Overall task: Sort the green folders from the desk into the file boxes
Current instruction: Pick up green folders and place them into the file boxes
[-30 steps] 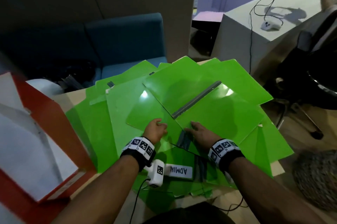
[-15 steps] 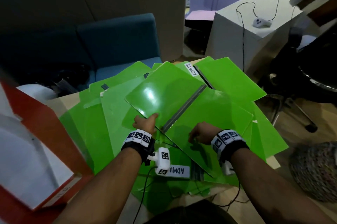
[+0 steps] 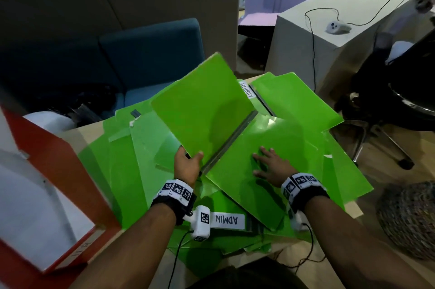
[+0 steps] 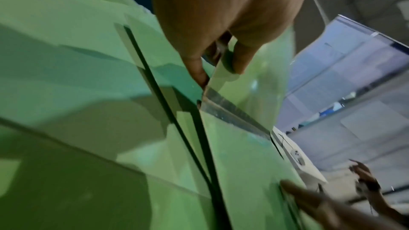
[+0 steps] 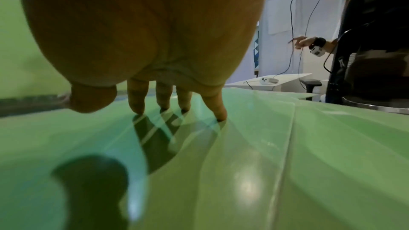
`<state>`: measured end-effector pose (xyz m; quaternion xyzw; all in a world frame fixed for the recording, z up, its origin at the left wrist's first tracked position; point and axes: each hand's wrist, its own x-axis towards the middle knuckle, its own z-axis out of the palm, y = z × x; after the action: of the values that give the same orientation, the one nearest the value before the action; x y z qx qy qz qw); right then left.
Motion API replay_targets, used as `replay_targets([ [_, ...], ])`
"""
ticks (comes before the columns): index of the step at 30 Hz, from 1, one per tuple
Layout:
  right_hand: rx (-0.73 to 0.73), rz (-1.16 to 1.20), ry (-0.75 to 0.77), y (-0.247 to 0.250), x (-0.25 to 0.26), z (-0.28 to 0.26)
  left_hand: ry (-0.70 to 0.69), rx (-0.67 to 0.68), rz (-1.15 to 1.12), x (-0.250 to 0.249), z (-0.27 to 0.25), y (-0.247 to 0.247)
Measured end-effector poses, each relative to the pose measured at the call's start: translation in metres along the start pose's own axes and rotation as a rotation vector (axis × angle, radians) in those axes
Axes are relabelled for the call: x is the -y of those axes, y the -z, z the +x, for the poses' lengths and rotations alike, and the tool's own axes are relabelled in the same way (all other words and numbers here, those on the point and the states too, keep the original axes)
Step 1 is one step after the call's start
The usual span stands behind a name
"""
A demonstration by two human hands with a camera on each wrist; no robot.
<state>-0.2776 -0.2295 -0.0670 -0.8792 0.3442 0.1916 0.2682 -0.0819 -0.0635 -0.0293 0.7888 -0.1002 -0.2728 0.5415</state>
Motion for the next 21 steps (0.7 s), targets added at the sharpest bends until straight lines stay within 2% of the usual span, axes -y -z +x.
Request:
replay_targets([
  [2, -0.058, 0.169, 0.060, 0.014, 0.011, 0.002, -0.134, -0.007, 0.098, 0.002, -0.001, 0.005],
  [3, -0.106, 0.300, 0.085, 0.023, 0.017, 0.002, -0.281, 0.004, 0.171, 0.004, 0.000, 0.008],
  [5, -0.244, 0.722, 0.077, 0.041, 0.030, 0.002, -0.588, 0.083, 0.338, 0.009, -0.001, 0.015],
  [6, -0.316, 0.960, 0.053, 0.052, 0.036, 0.001, -0.685, 0.132, 0.435, 0.015, 0.001, 0.018],
  [7, -0.373, 1.151, 0.042, 0.061, 0.040, 0.000, -0.717, 0.168, 0.526, 0.017, 0.000, 0.021],
  [8, -0.415, 1.274, 0.058, 0.071, 0.042, -0.002, -0.688, 0.189, 0.580, 0.018, -0.001, 0.024],
  [10, -0.472, 1.330, 0.112, 0.085, 0.043, -0.006, -0.587, 0.238, 0.657, 0.022, -0.001, 0.026],
  [12, -0.541, 1.143, 0.080, 0.088, 0.042, -0.005, -0.530, 0.342, 0.733, 0.026, 0.002, 0.028],
  [15, -0.606, 0.730, -0.013, 0.077, 0.030, 0.004, -0.438, 0.600, 0.866, 0.033, 0.008, 0.031],
  [17, -0.621, 0.655, -0.051, 0.069, 0.026, 0.005, -0.330, 0.684, 0.825, 0.035, 0.013, 0.032],
  [18, -0.628, 0.660, -0.068, 0.065, 0.026, 0.005, -0.321, 0.639, 0.780, 0.035, 0.015, 0.033],
  [20, -0.626, 0.691, -0.059, 0.057, 0.028, 0.004, -0.282, 0.430, 0.634, 0.034, 0.021, 0.035],
  [21, -0.621, 0.708, -0.038, 0.053, 0.029, 0.004, -0.212, 0.331, 0.527, 0.030, 0.024, 0.036],
])
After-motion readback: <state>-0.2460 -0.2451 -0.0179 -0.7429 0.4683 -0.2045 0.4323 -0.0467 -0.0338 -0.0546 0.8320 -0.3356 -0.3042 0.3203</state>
